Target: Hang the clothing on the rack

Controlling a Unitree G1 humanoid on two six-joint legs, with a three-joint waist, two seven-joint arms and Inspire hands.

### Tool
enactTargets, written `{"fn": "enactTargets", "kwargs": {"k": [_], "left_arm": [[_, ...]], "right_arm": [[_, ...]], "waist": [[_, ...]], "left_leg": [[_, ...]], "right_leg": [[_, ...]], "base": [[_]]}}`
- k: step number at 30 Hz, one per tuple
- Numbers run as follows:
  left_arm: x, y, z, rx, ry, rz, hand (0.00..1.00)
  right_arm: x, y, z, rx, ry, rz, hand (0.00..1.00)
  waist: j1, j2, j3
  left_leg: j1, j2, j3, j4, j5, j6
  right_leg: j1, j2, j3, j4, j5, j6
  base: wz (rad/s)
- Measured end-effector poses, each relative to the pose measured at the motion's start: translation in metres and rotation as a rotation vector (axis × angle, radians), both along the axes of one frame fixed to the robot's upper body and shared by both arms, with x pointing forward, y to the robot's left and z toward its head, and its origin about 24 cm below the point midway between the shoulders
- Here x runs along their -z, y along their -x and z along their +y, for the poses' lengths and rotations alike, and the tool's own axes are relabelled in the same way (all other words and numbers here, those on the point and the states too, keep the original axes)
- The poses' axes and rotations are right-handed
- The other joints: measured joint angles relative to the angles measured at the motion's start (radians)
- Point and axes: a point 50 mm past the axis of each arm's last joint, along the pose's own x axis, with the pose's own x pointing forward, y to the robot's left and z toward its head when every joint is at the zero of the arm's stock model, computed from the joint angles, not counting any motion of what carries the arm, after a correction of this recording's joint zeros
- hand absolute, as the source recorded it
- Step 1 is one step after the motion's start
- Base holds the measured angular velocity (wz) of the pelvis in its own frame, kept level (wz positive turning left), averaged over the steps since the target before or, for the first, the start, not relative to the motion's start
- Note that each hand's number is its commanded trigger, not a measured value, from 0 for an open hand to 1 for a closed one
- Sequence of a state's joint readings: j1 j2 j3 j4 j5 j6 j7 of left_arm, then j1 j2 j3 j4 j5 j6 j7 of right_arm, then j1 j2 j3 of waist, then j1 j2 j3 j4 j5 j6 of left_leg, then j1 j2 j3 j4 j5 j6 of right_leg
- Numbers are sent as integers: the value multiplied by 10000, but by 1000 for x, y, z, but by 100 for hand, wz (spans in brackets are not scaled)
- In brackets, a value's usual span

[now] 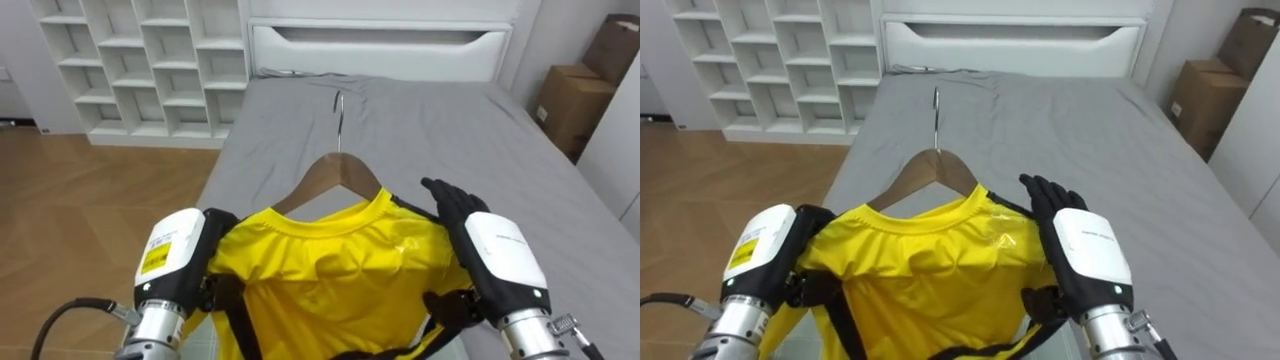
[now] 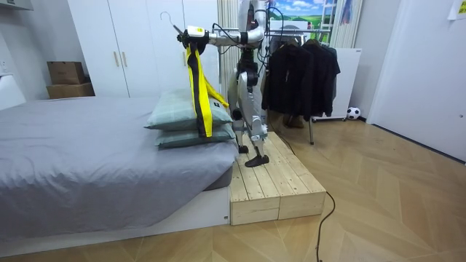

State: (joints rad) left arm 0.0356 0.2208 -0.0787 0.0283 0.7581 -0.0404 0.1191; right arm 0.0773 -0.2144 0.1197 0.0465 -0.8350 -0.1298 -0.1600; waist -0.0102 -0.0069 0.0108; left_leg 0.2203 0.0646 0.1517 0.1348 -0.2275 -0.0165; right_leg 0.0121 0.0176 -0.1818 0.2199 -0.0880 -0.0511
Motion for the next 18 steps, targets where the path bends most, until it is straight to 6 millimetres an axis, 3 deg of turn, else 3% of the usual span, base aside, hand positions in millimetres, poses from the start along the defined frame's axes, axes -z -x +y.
{"fn": "enactTargets", "kwargs": {"k": [7, 18], "left_arm": [[0, 0, -1, 27, 16, -31, 100], [-5, 0, -3, 84, 41, -224, 100]], "right_arm": [[0, 0, 3, -129, -4, 80, 0], [-4, -5, 5, -226, 299, -95, 0]], "waist": [[217, 28, -5], [178, 140, -37]], "left_leg": [[15, 1, -1, 5, 1, 0], [-205, 4, -187, 127, 3, 2]], "right_leg": [[35, 13, -16, -34, 0, 1], [34, -8, -214, -183, 25, 27]], "base": [[0], [5]]}}
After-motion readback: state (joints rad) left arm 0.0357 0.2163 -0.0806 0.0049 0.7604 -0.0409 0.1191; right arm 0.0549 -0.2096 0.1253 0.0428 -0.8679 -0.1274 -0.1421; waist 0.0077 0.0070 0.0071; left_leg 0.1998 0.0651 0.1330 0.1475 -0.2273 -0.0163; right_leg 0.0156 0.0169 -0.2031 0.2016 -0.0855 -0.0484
